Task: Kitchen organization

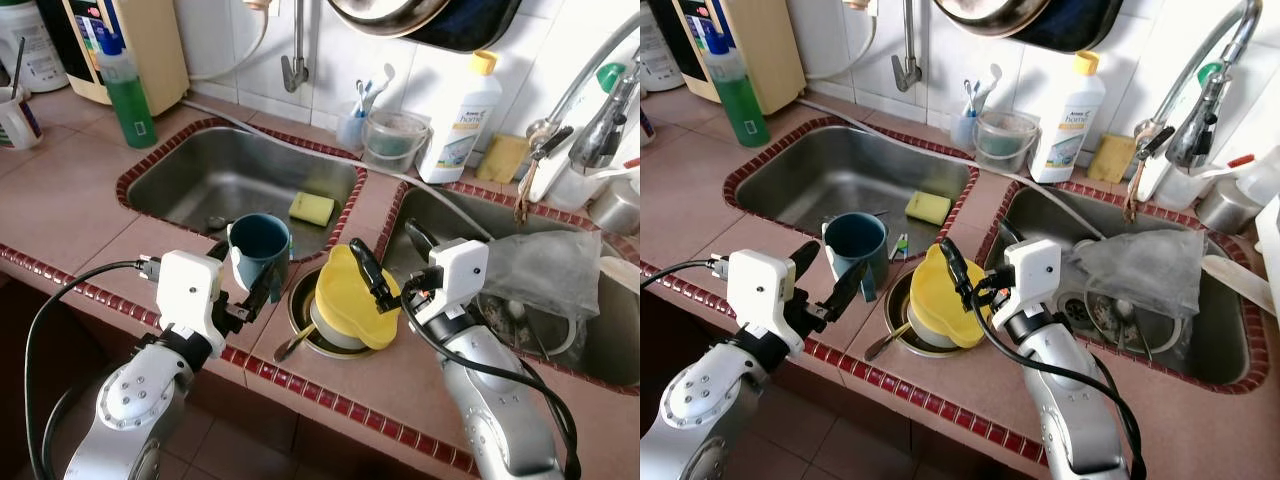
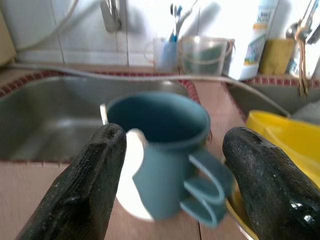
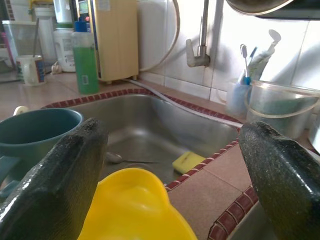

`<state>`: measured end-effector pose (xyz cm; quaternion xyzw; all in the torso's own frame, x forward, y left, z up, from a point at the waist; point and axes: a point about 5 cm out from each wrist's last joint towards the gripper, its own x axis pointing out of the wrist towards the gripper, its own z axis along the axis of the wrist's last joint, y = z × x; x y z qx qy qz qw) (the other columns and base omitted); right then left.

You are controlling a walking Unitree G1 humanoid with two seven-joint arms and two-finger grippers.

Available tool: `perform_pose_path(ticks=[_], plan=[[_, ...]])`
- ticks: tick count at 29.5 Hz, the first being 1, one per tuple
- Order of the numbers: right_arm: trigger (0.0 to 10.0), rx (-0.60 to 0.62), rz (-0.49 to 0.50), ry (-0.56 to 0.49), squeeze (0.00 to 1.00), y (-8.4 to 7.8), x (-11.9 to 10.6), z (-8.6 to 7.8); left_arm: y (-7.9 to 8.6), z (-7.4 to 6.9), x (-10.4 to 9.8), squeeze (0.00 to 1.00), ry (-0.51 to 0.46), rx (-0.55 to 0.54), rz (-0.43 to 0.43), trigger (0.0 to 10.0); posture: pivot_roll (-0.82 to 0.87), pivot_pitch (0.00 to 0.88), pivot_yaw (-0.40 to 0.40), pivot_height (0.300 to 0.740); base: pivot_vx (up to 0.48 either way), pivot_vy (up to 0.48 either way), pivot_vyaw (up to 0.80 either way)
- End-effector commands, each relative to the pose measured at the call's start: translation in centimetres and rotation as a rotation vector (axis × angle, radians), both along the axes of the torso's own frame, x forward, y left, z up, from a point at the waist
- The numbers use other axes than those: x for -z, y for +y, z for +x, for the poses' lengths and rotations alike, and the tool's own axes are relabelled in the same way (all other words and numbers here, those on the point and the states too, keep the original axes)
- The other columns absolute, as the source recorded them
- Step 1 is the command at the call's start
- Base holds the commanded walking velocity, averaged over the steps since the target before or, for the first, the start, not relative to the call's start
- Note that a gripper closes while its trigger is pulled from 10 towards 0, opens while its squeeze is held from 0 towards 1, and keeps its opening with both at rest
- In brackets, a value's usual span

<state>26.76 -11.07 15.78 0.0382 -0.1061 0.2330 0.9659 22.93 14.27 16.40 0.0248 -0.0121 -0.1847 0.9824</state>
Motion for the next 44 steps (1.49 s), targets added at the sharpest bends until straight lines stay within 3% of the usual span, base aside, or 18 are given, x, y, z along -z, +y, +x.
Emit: perform_pose_path(ticks=[1,12,22,28,34,44], plan=[[10.0,-0.018,0.003,-0.006,0.0,0.1,-0.3,-0.2,-0.3,-0.4,-0.1,0.0,0.017,0.008,0.007,10.0,0.04,0.079,-0.079,0.74,0.0,0.0,0.0],[10.0,-0.044,-0.002,0.005,0.0,0.2,-0.3,-0.4,-0.8,-1.4,0.7,0.0,0.094,-0.048,0.025,10.0,0.05,0.093,-0.091,0.74,0.0,0.0,0.0],[10.0,-0.057,-0.003,0.016,0.0,0.3,-0.3,-0.6,-3.1,-3.5,0.6,0.0,0.138,0.075,0.014,10.0,0.06,0.11,-0.097,0.74,0.0,0.0,0.0],[10.0,-0.066,0.002,0.018,0.0,0.3,-0.4,-0.6,-3.4,-3.4,0.5,0.0,0.153,0.066,0.004,10.0,0.06,0.115,-0.097,0.74,0.0,0.0,0.0],[10.0,-0.165,-0.024,0.04,0.0,1.0,-0.2,-2.0,-3.7,-3.1,0.5,0.0,0.153,0.043,-0.006,10.0,0.05,0.119,-0.099,0.74,0.0,0.0,0.0],[10.0,-0.292,-0.075,0.07,0.0,-0.5,-0.9,-4.4,-3.7,-3.0,0.3,0.0,0.161,0.025,-0.019,10.0,0.03,0.134,-0.094,0.74,0.0,0.0,0.0]])
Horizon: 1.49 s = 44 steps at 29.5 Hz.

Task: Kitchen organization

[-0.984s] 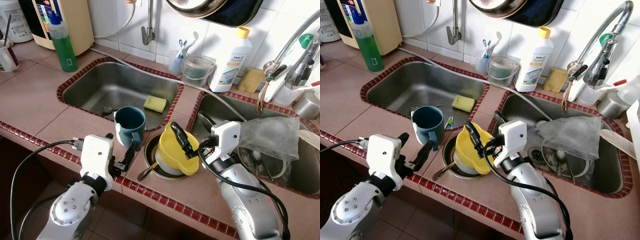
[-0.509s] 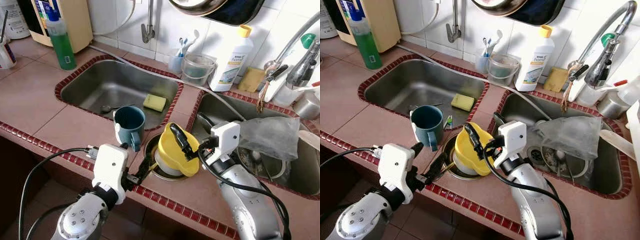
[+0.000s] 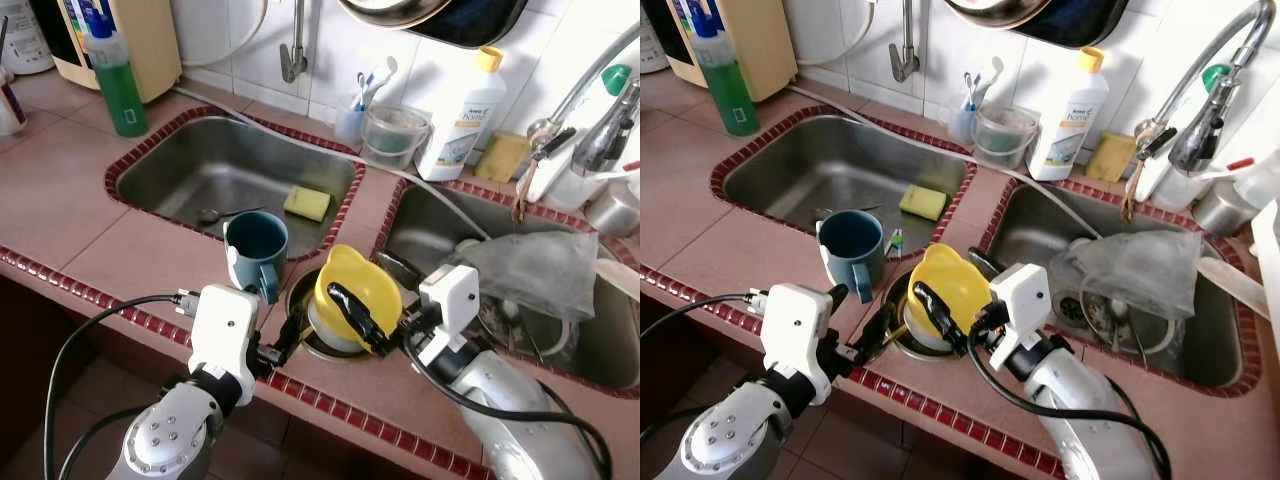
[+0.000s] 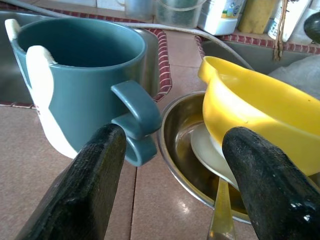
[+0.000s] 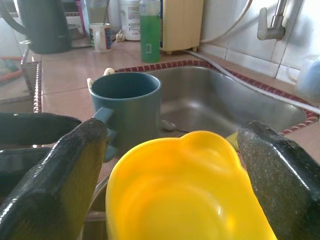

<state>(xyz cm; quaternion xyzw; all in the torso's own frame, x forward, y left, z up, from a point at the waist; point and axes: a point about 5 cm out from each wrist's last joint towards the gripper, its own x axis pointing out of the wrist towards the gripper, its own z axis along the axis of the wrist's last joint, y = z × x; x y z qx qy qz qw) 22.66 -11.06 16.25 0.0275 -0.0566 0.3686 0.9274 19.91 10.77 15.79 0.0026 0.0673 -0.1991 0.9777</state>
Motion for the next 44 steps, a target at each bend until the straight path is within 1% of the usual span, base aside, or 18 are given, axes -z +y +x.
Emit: perform_pose_path(ticks=[1,5,6,7,12,19,21,25,26,30,37,44], plan=[[10.0,-0.026,-0.009,0.005,0.0,-0.7,-0.5,-0.6,-0.2,0.1,-0.4,0.0,-0.004,-0.012,-0.011,10.0,0.03,0.137,-0.093,0.74,0.0,0.0,0.0],[10.0,-0.047,-0.005,0.017,0.0,-0.8,-0.6,-0.9,-0.2,0.1,-0.3,0.0,0.004,-0.034,-0.017,10.0,0.02,0.14,-0.091,0.74,0.0,0.0,0.0],[10.0,-0.085,0.006,0.032,0.0,-0.7,-0.7,-1.4,-0.1,0.1,-0.2,0.0,0.016,-0.069,-0.019,10.0,0.01,0.145,-0.088,0.74,0.0,0.0,0.0],[10.0,-0.094,0.008,0.035,0.0,-0.7,-0.8,-1.5,0.0,0.1,-0.2,0.0,0.02,-0.083,-0.019,10.0,0.01,0.146,-0.087,0.74,0.0,0.0,0.0],[10.0,-0.113,0.013,0.049,0.0,-0.7,-0.9,-1.9,0.2,0.2,0.0,0.0,0.035,-0.117,-0.004,10.0,0.01,0.15,-0.087,0.74,0.0,0.0,0.0],[10.0,-0.12,0.015,0.061,0.0,-0.9,-1.2,-2.0,0.4,0.7,-0.1,0.0,0.051,-0.171,-0.013,10.0,0.01,0.151,-0.087,0.74,0.0,0.0,0.0],[10.0,-0.12,0.015,0.062,0.0,-0.9,-1.2,-2.0,0.3,0.7,-0.1,0.0,0.05,-0.171,-0.016,10.0,0.01,0.151,-0.087,0.74,0.0,0.0,0.0],[10.0,-0.122,0.012,0.064,0.0,-0.9,-1.3,-2.0,-0.2,0.6,-0.3,0.0,0.049,-0.117,-0.031,10.0,0.01,0.156,-0.089,0.74,0.0,0.0,0.0],[10.0,-0.123,0.012,0.066,0.0,-0.9,-1.3,-2.0,-0.4,0.4,-0.4,0.0,0.049,-0.092,-0.017,10.0,0.0,0.155,-0.089,0.74,0.0,0.0,0.0],[10.0,-0.123,0.014,0.068,0.0,-0.9,-1.4,-2.0,-0.5,0.4,-0.4,0.0,0.055,-0.105,-0.027,10.0,0.0,0.158,-0.091,0.74,0.0,0.0,0.0],[10.0,-0.119,0.018,0.07,0.0,-0.9,-1.5,-2.2,-1.1,1.0,-0.6,0.0,0.056,-0.112,-0.031,10.0,-0.02,0.16,-0.088,0.74,0.0,0.0,0.0],[10.0,-0.104,0.017,0.073,0.0,-1.0,-1.6,-2.4,-1.1,1.1,-0.5,0.0,0.069,-0.128,-0.032,10.0,-0.03,0.163,-0.084,0.74,0.0,0.0,0.0]])
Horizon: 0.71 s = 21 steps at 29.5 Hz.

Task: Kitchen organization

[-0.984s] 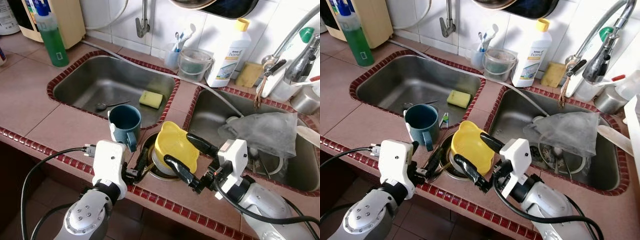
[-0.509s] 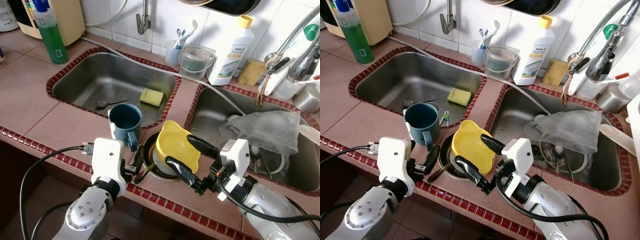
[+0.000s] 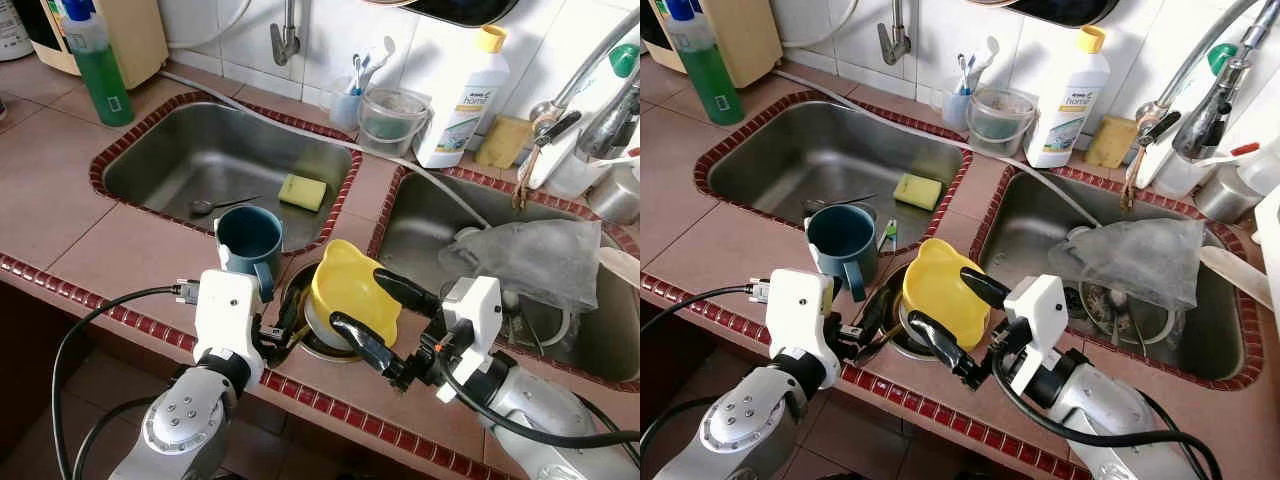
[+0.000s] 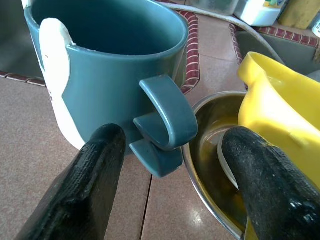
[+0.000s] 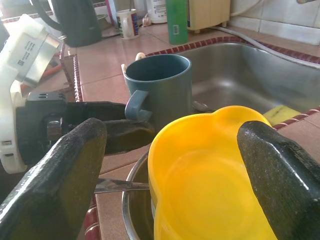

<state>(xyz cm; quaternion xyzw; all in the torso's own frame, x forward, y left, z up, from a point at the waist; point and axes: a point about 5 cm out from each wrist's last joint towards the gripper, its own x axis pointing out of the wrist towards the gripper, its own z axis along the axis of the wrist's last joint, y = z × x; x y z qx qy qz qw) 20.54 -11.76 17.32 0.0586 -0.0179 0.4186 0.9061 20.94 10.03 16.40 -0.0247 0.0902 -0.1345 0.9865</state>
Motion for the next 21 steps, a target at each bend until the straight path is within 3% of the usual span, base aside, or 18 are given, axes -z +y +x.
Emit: perform_pose_path(ticks=[1,21], plan=[[10.0,0.01,-0.007,-0.017,0.0,-0.29,-0.51,-0.3,-0.35,0.09,0.12,0.0,0.016,0.004,0.004,10.0,-0.03,0.163,-0.084,0.74,0.0,0.0,0.0],[10.0,0.014,-0.005,-0.017,0.0,-0.26,-0.61,-0.32,0.49,1.01,0.15,0.0,0.02,-0.114,0.031,10.0,-0.04,0.15,-0.086,0.74,0.0,0.0,0.0]])
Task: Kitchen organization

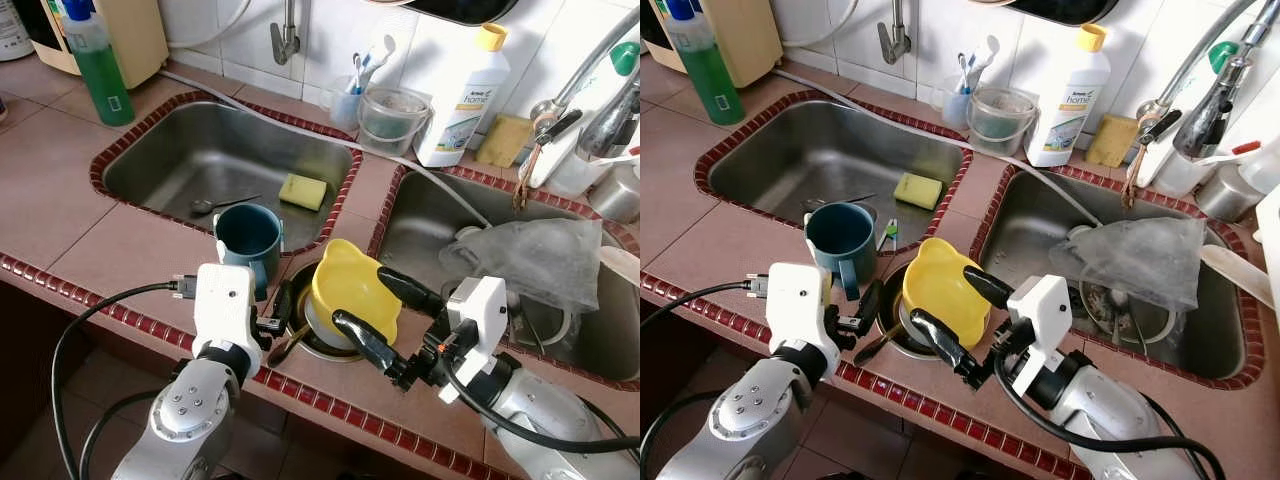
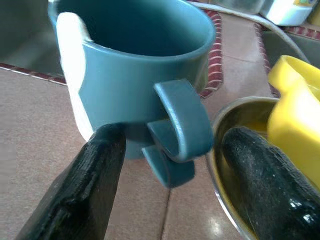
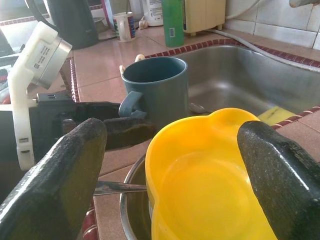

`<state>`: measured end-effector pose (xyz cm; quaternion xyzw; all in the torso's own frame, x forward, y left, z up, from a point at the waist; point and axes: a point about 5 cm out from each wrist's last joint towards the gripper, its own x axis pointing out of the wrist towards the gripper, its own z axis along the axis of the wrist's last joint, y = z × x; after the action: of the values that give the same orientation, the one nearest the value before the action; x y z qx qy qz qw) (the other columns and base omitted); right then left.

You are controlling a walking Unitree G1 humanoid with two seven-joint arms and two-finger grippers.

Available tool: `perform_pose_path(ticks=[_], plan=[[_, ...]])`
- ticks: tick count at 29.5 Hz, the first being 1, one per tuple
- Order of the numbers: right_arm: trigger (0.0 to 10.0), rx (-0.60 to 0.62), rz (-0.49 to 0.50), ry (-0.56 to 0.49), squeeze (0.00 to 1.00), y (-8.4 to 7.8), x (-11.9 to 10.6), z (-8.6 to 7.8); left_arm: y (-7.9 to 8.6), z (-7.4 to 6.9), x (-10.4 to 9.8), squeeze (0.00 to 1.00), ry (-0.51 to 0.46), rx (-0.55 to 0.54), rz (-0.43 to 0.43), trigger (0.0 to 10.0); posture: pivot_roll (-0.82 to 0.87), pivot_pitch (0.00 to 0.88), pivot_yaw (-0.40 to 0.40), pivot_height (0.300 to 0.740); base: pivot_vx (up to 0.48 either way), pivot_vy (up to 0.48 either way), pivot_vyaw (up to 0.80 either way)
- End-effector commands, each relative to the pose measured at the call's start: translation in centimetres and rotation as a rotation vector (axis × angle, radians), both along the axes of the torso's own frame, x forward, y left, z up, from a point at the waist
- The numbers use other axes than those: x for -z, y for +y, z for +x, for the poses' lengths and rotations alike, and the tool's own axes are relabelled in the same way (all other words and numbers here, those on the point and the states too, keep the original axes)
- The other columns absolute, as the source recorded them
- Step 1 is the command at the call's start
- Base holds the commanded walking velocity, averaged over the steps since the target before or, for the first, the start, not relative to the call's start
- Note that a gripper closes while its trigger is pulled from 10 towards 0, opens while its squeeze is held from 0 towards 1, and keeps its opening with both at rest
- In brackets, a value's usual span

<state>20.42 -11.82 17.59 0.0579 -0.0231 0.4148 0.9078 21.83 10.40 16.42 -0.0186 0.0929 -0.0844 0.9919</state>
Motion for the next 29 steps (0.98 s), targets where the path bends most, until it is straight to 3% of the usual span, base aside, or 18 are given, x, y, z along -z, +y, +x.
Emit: perform_pose_path(ticks=[1,15,22,25,26,27,29], plan=[[10.0,0.005,-0.008,-0.008,0.0,-0.2,-0.3,-0.2,0.1,0.1,0.2,0.0,0.015,-0.015,0.008,10.0,-0.04,0.15,-0.086,0.74,0.0,0.0,0.0],[10.0,0.001,-0.006,-0.01,0.0,-0.1,-0.4,-0.2,1.3,0.6,0.2,0.0,-0.002,-0.138,0.055,10.0,-0.04,0.15,-0.089,0.74,0.0,0.0,0.0],[10.0,0.007,-0.007,-0.01,0.0,-0.1,-0.4,-0.1,0.9,0.7,0.4,0.0,-0.003,-0.111,0.083,10.0,-0.04,0.153,-0.087,0.74,0.0,0.0,0.0],[10.0,0.009,-0.007,-0.01,0.0,-0.1,-0.4,-0.1,0.7,0.7,0.6,0.0,-0.003,-0.106,0.087,9.4,-0.04,0.154,-0.087,0.74,0.0,0.0,0.0],[10.0,0.009,-0.007,-0.01,0.0,-0.1,-0.4,-0.1,0.7,0.7,0.6,0.0,-0.007,-0.101,0.082,8.9,-0.04,0.154,-0.087,0.74,0.0,0.0,0.0],[10.0,0.011,-0.007,-0.012,0.0,-0.1,-0.5,-0.1,0.7,0.8,0.6,0.0,-0.015,-0.1,0.09,3.6,-0.05,0.154,-0.085,0.74,0.0,0.0,0.0],[10.0,0.013,-0.007,-0.013,0.0,-0.1,-0.5,-0.1,0.7,0.9,0.6,0.0,-0.017,-0.104,0.098,3.6,-0.05,0.155,-0.083,0.74,0.0,0.0,0.0]])
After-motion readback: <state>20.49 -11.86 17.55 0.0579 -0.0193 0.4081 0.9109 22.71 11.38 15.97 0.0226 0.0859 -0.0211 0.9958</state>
